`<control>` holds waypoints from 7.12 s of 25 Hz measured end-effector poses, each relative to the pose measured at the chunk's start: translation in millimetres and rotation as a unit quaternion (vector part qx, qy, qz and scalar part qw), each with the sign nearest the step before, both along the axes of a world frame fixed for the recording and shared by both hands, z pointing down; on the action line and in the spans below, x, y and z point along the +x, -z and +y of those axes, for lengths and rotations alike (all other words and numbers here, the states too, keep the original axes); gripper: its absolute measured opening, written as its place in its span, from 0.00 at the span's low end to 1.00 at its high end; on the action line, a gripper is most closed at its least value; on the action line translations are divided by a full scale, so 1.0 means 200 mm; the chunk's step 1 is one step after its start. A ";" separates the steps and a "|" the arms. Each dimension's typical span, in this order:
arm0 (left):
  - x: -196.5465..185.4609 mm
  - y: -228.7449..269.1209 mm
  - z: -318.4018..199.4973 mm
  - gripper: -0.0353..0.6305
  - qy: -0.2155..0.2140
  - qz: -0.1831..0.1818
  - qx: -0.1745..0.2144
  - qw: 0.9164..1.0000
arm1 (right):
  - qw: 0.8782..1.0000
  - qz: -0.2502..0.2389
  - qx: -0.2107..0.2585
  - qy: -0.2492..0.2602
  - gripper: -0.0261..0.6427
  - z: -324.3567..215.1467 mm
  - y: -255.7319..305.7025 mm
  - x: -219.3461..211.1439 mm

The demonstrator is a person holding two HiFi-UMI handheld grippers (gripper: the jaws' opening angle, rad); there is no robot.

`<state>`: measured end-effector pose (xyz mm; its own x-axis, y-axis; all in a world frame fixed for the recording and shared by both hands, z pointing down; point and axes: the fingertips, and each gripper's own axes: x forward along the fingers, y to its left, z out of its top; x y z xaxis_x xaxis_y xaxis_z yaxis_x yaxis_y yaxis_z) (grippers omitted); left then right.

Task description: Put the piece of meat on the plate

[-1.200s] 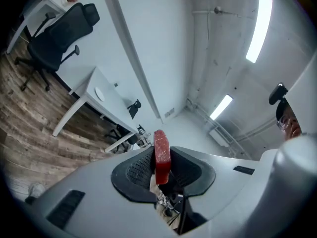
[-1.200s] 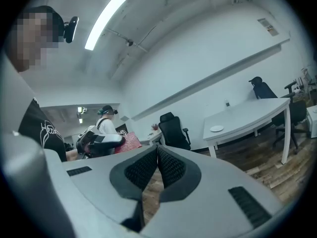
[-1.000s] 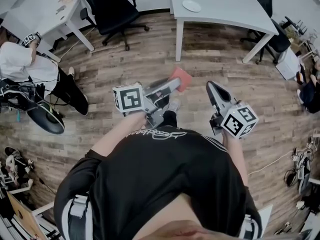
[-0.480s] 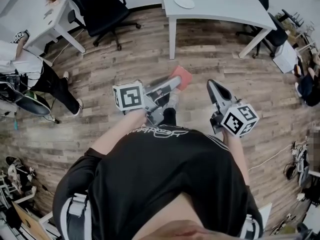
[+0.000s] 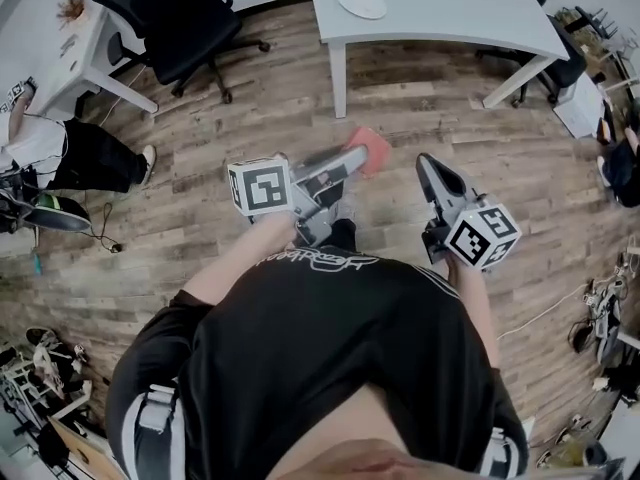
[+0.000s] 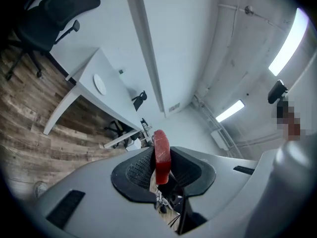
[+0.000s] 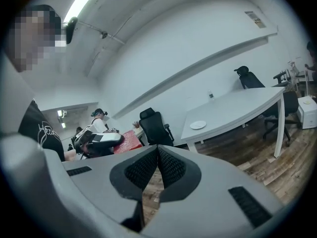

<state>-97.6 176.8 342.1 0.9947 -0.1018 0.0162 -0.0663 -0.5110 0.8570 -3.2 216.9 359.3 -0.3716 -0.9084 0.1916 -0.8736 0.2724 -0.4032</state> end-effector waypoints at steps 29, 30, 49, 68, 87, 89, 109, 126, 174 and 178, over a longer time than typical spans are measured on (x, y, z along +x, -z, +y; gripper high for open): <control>0.17 -0.06 -1.22 0.19 0.042 0.026 -0.027 0.998 | 1.000 -0.015 -0.018 -0.002 0.05 -1.21 0.03 0.24; 0.17 -0.06 -1.23 0.19 0.044 0.028 -0.026 0.998 | 1.000 -0.016 -0.016 0.000 0.05 -1.23 0.03 0.25; 0.39 -0.06 -1.72 0.19 0.122 -0.021 -0.038 0.992 | 0.997 -0.041 -0.001 0.069 0.05 -1.85 0.06 0.50; 0.80 -0.25 -2.19 0.19 0.142 -0.042 -0.063 0.987 | 0.992 -0.043 -0.042 0.107 0.05 -2.37 -0.13 0.85; 0.93 -0.50 -2.46 0.19 0.185 -0.074 -0.103 0.975 | 0.984 -0.036 -0.087 0.150 0.05 -2.66 -0.38 0.98; 0.93 -0.51 -2.46 0.20 0.187 -0.077 -0.106 0.974 | 0.983 -0.040 -0.092 0.154 0.05 -2.65 -0.38 0.97; 0.97 -0.82 -2.51 0.20 0.215 -0.144 -0.136 0.956 | 0.971 -0.046 -0.132 0.196 0.05 -2.74 -0.57 1.00; 1.00 -0.93 -2.53 0.20 0.198 -0.224 -0.090 0.950 | 0.967 -0.051 -0.138 0.210 0.05 -2.80 -0.60 1.04; 0.88 -0.63 -2.41 0.49 0.170 -0.319 0.147 0.921 | 0.972 -0.001 -0.071 0.223 0.05 -2.58 -0.41 0.84; 0.83 -0.49 -2.31 0.41 0.179 -0.290 0.154 0.927 | 0.975 0.006 -0.054 0.216 0.05 -2.51 -0.31 0.80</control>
